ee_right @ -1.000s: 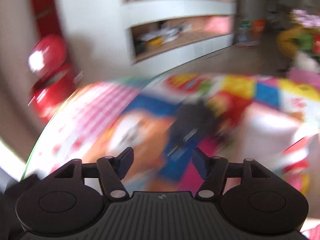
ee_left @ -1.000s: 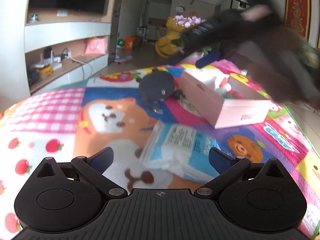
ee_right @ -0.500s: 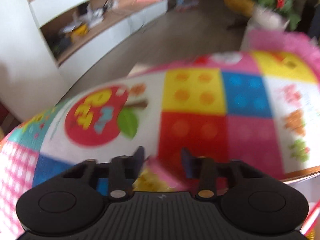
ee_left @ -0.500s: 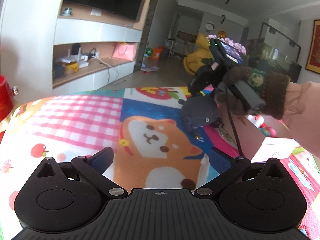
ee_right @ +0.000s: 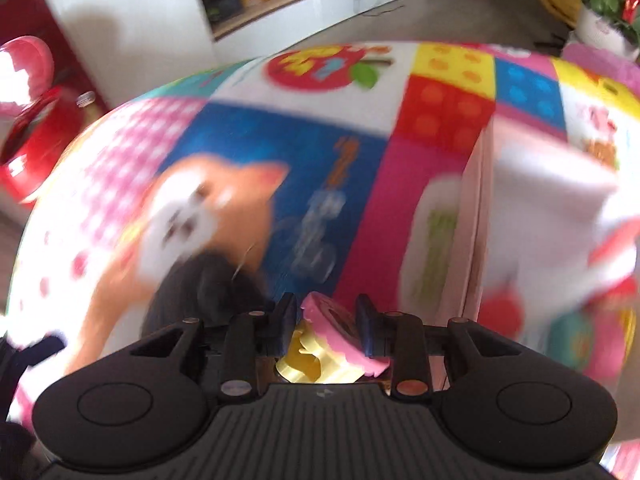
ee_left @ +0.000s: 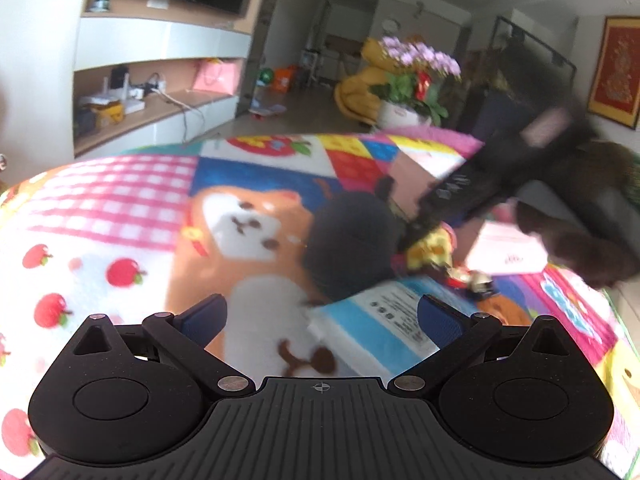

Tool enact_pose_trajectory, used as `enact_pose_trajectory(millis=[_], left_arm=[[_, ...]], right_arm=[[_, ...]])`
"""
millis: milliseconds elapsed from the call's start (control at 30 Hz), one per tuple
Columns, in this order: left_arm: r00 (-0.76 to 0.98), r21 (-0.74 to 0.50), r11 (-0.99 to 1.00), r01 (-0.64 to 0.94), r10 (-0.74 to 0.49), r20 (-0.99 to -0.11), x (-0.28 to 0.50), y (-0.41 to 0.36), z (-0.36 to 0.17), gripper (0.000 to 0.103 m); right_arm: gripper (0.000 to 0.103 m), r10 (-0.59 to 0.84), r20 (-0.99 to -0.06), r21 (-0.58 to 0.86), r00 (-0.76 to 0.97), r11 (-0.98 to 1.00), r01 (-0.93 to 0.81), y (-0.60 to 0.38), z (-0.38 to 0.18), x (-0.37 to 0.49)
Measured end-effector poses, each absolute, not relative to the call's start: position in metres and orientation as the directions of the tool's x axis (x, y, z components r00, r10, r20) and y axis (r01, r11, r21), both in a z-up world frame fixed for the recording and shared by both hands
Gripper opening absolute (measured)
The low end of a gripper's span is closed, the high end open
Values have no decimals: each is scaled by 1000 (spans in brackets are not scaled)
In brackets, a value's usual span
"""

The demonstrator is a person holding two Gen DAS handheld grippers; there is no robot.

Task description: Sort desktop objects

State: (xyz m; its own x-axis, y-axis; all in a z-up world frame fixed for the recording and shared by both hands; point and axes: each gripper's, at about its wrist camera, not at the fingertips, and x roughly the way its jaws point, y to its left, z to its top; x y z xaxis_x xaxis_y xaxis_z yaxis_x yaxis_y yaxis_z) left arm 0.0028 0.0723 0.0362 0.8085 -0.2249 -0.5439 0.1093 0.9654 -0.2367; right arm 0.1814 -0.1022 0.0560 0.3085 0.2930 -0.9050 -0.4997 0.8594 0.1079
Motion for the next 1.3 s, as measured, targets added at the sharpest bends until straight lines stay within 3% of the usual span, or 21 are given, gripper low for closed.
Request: enact_pose_trajectory(millis=[167, 233, 333, 500, 633, 800, 967, 1200, 1267, 1300], left_arm=[[784, -220, 964, 151, -252, -567, 0, 53, 33, 103], [784, -204, 966, 157, -248, -569, 2, 46, 34, 103], [789, -176, 971, 164, -236, -567, 5, 34, 38, 103], [808, -126, 978, 166, -208, -551, 3, 18, 44, 103], [791, -85, 970, 228, -235, -565, -8, 7, 46, 103], [778, -21, 967, 254, -217, -589, -23, 2, 40, 103], [762, -32, 980, 194, -171, -625, -14, 6, 29, 103], [790, 50, 990, 132, -75, -609, 11, 18, 27, 103], [798, 79, 991, 105, -37, -601, 22, 25, 27, 103], [803, 96, 991, 90, -15, -596, 28, 28, 27, 103]], right_arm=[[36, 362, -864, 149, 351, 848, -509, -149, 70, 110], [55, 385, -804, 146, 453, 867, -477, -181, 87, 93], [68, 340, -696, 151, 633, 931, -333, -241, 107, 81], [73, 195, -611, 287, 767, 958, -15, -333, 92, 106], [73, 205, -602, 401, 772, 914, 70, -363, 61, 131], [86, 243, -585, 440, 773, 897, 51, -348, 47, 140], [86, 343, -581, 472, 738, 881, -38, -316, 43, 139], [86, 359, -573, 352, 737, 920, -174, -270, 57, 117], [89, 337, -563, 282, 755, 937, -208, -268, 64, 99], [96, 319, -560, 236, 765, 946, -222, -267, 66, 89]])
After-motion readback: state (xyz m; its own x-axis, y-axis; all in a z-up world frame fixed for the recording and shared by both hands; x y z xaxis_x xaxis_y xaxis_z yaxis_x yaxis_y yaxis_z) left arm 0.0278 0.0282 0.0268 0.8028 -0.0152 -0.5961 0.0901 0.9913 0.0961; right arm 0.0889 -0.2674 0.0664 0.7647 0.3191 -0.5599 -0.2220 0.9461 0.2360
